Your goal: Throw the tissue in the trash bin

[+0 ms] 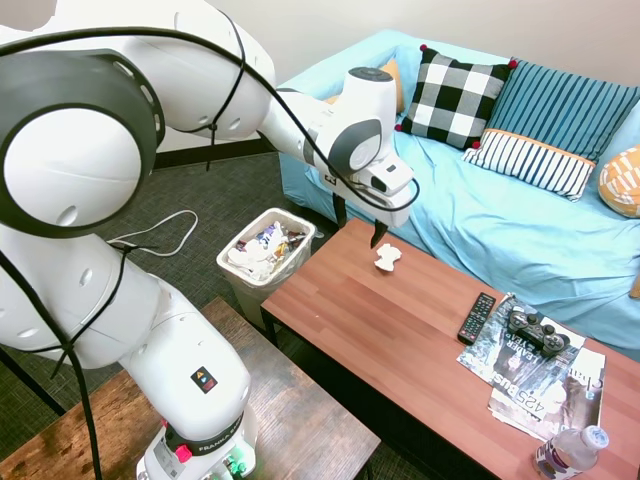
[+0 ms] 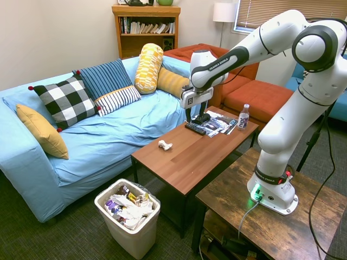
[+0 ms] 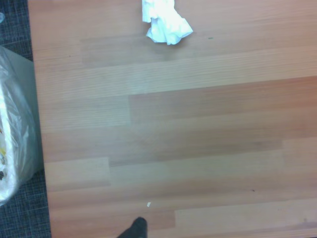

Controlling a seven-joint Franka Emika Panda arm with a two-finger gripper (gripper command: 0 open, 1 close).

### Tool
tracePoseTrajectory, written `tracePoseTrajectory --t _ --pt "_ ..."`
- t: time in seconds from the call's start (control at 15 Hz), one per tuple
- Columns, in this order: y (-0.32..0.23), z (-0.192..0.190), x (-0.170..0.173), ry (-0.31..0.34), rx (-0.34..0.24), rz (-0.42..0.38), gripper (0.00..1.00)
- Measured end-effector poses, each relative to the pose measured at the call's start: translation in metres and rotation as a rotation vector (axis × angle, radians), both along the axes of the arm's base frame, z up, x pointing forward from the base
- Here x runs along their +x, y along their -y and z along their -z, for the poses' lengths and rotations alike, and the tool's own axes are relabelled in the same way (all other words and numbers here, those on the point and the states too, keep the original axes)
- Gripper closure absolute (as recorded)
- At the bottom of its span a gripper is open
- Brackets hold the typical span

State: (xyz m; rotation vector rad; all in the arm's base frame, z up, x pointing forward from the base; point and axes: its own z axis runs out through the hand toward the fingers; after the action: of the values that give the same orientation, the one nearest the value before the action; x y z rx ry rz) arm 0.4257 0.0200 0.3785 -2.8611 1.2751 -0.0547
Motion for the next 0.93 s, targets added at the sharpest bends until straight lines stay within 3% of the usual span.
tracePoseTrajectory --t 0.2,0.4,0.67,0.93 --pt "0.0 0.001 0.006 0.009 0.002 -0.001 0.0" --pt "-0.002 0.007 0.037 0.013 0.004 -0.006 0.0" --pt "-0.002 0.033 0.075 -0.014 0.011 -0.01 0.0" --pt "0.002 0.06 0.085 -0.007 0.005 -0.013 0.0"
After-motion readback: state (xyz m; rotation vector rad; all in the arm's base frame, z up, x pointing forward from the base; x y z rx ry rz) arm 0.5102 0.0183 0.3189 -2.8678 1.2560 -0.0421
